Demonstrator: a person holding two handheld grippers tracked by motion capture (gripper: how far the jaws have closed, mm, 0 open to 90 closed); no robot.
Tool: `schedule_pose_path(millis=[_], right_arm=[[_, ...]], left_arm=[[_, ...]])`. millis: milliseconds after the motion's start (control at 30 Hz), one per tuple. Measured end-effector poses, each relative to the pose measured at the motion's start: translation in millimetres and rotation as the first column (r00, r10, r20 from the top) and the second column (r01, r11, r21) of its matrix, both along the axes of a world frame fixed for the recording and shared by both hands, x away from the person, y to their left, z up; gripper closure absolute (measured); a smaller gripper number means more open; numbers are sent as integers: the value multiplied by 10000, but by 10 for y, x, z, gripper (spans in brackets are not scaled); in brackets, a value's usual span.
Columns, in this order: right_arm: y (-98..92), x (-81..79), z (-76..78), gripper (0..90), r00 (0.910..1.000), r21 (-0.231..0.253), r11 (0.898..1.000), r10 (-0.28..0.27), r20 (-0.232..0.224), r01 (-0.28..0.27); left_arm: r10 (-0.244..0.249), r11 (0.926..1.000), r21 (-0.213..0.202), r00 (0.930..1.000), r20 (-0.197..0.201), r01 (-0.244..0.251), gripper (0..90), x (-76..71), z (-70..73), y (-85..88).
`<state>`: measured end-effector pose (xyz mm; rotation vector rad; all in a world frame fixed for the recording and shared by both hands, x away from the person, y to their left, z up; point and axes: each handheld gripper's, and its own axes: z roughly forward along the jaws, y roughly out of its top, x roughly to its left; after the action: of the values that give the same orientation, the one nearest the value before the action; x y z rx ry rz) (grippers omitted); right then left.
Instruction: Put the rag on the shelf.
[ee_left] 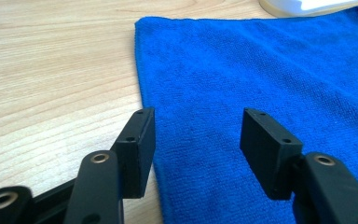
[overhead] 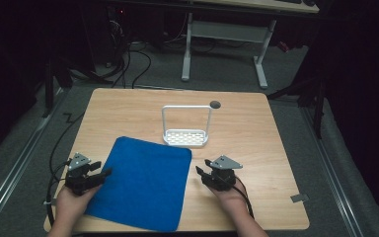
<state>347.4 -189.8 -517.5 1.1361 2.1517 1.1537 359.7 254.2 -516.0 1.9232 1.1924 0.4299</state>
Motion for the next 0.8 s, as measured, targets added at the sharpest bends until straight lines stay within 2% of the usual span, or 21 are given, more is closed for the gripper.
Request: schedule_pose_path(millis=[100, 133, 167, 233, 300, 600, 700, 767, 800], right_arm=[[16, -9, -20, 537, 10000, -102, 9999, 85, -45, -86], [35, -34, -40, 537, 9995, -410, 9987, 305, 60, -302], [44, -47, -41, 538, 9994, -505, 9982, 333, 31, -331], [43, -50, -38, 537, 9993, -507, 9981, 369, 104, -363], [27, -41, -23, 536, 9993, -310, 9990, 336, 149, -331], [71, -10, -39, 532, 9993, -145, 9993, 360, 38, -359], [143, -14, -32, 549, 9976, -97, 9975, 698, 35, -698], [201, -14, -18, 582, 9958, -89, 9957, 916, -29, -917], [250, -19, -4, 618, 9936, -34, 9935, 1133, -19, -1134]], left_arm=[[2, 10000, 37, 10000, 38, -2, 456, 1, 4, -24], [16, 10000, 51, 9999, 141, -17, 453, 9, 13, -43], [15, 10000, 49, 9998, 181, -16, 451, 15, 17, -51], [-13, 10000, 69, 9998, 214, 12, 450, 21, 18, -56], [18, 10000, -20, 9998, 192, -17, 447, 19, 5, -53], [14, 10000, -63, 9999, 123, -13, 443, -9, -2, -4], [-319, 9987, -405, 9994, -92, 315, 539, -44, -14, 29], [-495, 9974, -529, 9985, -247, 481, 620, -81, -24, 28], [-575, 9974, -452, 9977, -349, 559, 670, -102, -29, 17]])
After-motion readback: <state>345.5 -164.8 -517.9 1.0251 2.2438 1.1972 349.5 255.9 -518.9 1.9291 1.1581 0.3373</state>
